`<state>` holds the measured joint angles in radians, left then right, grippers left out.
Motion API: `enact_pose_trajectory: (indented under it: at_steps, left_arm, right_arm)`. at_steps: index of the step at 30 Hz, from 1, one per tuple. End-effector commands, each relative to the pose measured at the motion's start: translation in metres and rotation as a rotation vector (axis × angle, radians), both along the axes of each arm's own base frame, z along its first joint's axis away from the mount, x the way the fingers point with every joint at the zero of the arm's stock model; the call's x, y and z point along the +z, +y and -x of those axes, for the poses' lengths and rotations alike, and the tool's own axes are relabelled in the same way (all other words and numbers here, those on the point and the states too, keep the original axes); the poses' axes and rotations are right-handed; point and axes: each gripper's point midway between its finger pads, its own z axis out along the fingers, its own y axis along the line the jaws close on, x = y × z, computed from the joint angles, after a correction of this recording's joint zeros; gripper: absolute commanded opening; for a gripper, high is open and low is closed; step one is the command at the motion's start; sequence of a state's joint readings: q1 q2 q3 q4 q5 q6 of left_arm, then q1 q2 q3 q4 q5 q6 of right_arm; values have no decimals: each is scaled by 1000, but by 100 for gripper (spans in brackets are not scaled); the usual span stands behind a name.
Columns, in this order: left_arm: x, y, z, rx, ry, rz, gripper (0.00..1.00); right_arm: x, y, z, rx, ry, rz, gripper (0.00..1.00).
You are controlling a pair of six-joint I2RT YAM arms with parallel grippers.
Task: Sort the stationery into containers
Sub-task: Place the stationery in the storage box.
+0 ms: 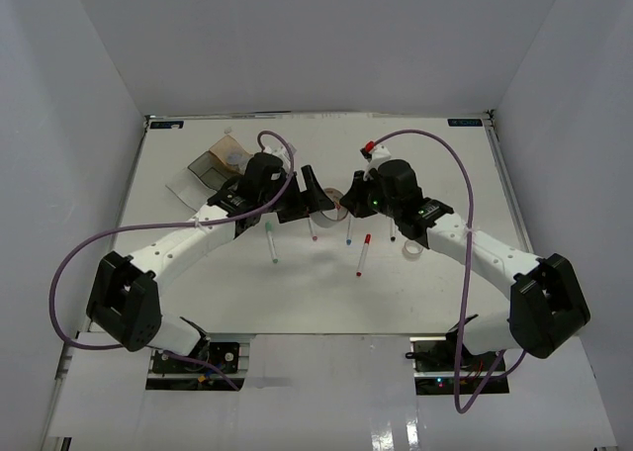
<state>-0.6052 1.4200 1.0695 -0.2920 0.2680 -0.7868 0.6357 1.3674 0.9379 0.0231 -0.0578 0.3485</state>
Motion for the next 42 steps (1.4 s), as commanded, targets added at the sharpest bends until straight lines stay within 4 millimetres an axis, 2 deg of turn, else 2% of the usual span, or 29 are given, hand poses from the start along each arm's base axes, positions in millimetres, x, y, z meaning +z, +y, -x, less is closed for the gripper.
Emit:
enact_pose_trajectory:
  at_steps: [1, 4, 6, 8, 12, 13, 15, 16, 17, 18, 21, 24, 25, 27, 30, 31, 36, 37, 38, 40, 41, 42]
  left_arm:
    - [30, -6, -11, 18, -69, 38, 91]
    - [29, -7, -11, 14, -66, 38, 81]
    - [29, -7, -10, 10, -62, 42, 71]
    - [27, -8, -9, 6, -59, 45, 68]
    - [24, -8, -6, 1, -52, 50, 53]
    - [25, -7, -6, 4, -55, 51, 46]
    - [26, -6, -6, 7, -62, 47, 39]
    - [27, -4, -7, 12, -71, 41, 35]
    - [27, -3, -7, 14, -76, 38, 34]
    - [28, -2, -7, 18, -82, 36, 34]
    - [30, 2, -9, 29, -99, 14, 33]
    - [31, 13, -15, 59, -125, -39, 31]
    - [29, 18, -17, 73, -119, -63, 30]
    - [29, 30, -26, 107, -135, -102, 28]
    - [27, 57, -41, 165, -132, -148, 27]
    - [26, 75, -51, 208, -119, -163, 27]
    - [27, 135, -79, 329, -117, -256, 26]
    - [28, 155, -88, 381, -108, -283, 25]
    - [29, 163, -92, 398, -106, -294, 25]
    - [24, 188, -102, 450, -83, -345, 24]
    - [34, 198, -110, 484, -102, -360, 25]
    - [34, 207, -115, 508, -97, -385, 25]
  right_arm:
    - [19, 7, 0, 16, -48, -61, 8]
    - [16, 7, 1, 18, -44, -65, 9]
    - [15, 8, 1, 21, -41, -64, 9]
    - [15, 9, 2, 23, -39, -71, 9]
    - [16, 10, 2, 24, -38, -81, 12]
    - [17, 10, 3, 27, -39, -82, 18]
    - [17, 9, 4, 26, -39, -82, 25]
    - [16, 7, 3, 15, -40, -75, 34]
    - [15, 5, 4, 10, -39, -70, 40]
    - [14, 1, 3, -4, -43, -61, 51]
    - [14, -9, 3, -30, -56, -25, 66]
    - [18, -20, 9, -41, -68, 8, 75]
    - [19, -28, 4, -83, -87, 24, 81]
    - [19, -44, 9, -109, -87, 73, 91]
    - [27, -59, 15, -139, -113, 109, 98]
    - [25, -69, 17, -161, -113, 145, 99]
    - [27, -99, 32, -225, -153, 184, 91]
    - [26, -100, 35, -222, -157, 181, 90]
    - [29, -103, 40, -220, -167, 169, 90]
    - [18, -106, 47, -210, -151, 174, 90]
    - [14, -107, 51, -210, -139, 176, 90]
    - [14, -109, 54, -211, -143, 171, 90]
